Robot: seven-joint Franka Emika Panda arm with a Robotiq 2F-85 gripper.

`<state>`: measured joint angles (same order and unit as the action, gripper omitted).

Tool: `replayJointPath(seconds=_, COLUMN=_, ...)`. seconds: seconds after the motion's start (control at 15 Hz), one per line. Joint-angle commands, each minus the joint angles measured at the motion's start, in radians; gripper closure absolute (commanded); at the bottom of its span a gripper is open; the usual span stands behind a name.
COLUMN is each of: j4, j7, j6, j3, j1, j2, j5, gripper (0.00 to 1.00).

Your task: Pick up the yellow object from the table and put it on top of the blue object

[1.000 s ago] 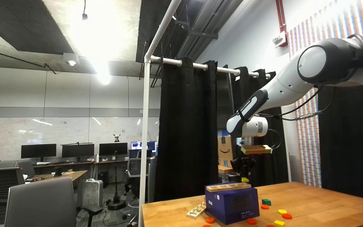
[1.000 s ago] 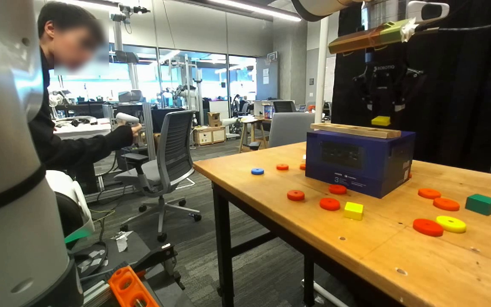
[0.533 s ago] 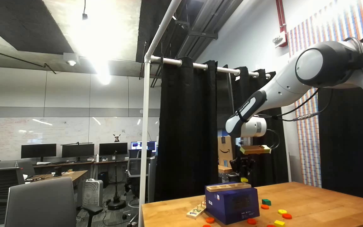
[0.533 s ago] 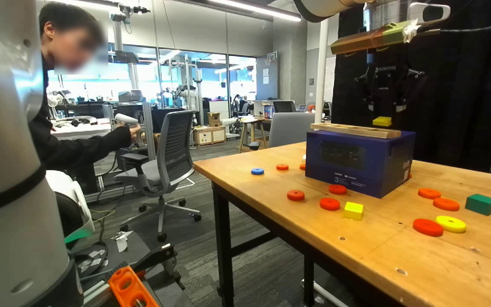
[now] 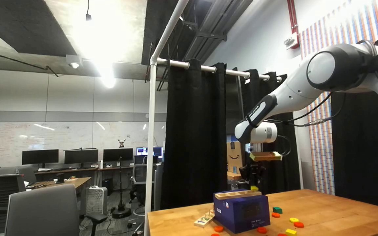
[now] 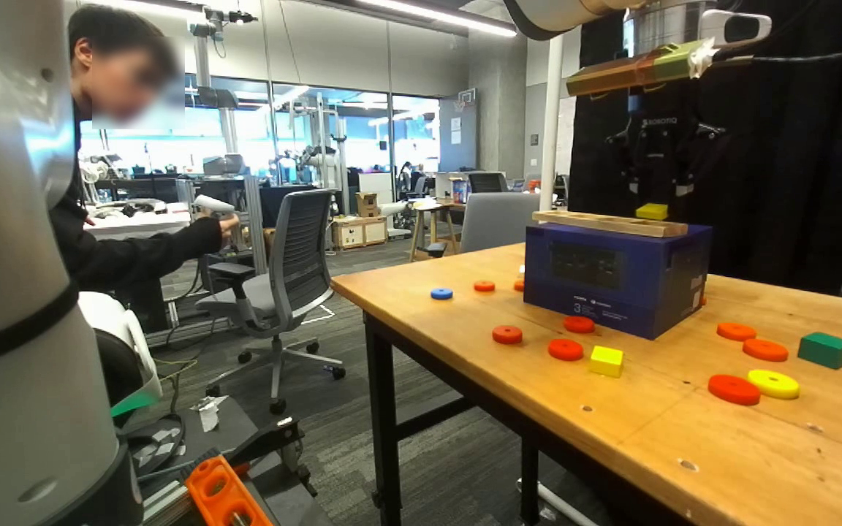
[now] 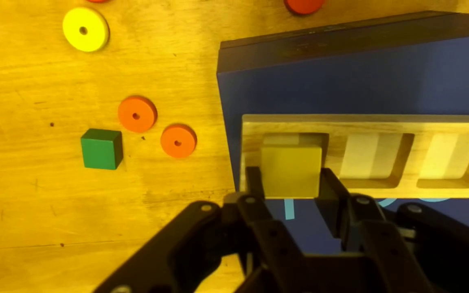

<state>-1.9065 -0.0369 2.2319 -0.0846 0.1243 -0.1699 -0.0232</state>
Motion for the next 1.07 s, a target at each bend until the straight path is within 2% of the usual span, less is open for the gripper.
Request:
replayJointPath(seconds=0.0, j4=0.039, j7=-0.014, j6=-0.029, j3=0.0, j1=-0.001, j2=-0.017, j5=-0.029, gripper=0.83)
replayJointPath(seconds=0.4, j4=0.046, j7=-0.01, j6=-0.033, j3=0.003, j1=-0.003, j2=-0.022, j5=-0.028, gripper=0.83)
replayJointPath(seconds=0.47, j4=0.05, j7=-0.008, j6=-0.039, j3=0.004, j1=-0.003, j2=-0.025, j5=-0.03, gripper=0.66)
replayJointPath(seconds=0.53, j4=0.051, j7=-0.009, j6=-0.04, j3=0.004, j1=-0.003, j2=-0.027, j5=-0.03, gripper=0.38)
replayJointPath(seconds=0.6, j4=0.054, j7=-0.009, j6=-0.043, j3=0.004, j1=-0.003, j2=-0.028, j5=-0.031, gripper=0.37)
replayJointPath(seconds=0.67, j4=0.057, j7=-0.009, j6=-0.046, j3=0.005, j1=-0.003, j2=-0.03, j5=-0.032, gripper=0.32)
replayJointPath(seconds=0.87, j4=0.064, j7=-0.007, j6=-0.053, j3=0.004, j1=-0.002, j2=-0.033, j5=-0.033, gripper=0.07)
replayJointPath(seconds=0.93, j4=0.065, j7=-0.007, j6=-0.056, j3=0.004, j1=-0.002, j2=-0.032, j5=-0.033, gripper=0.01)
replayJointPath(seconds=1.0, j4=0.067, j7=-0.006, j6=-0.059, j3=0.003, j1=-0.002, j2=-0.031, j5=-0.032, gripper=0.0)
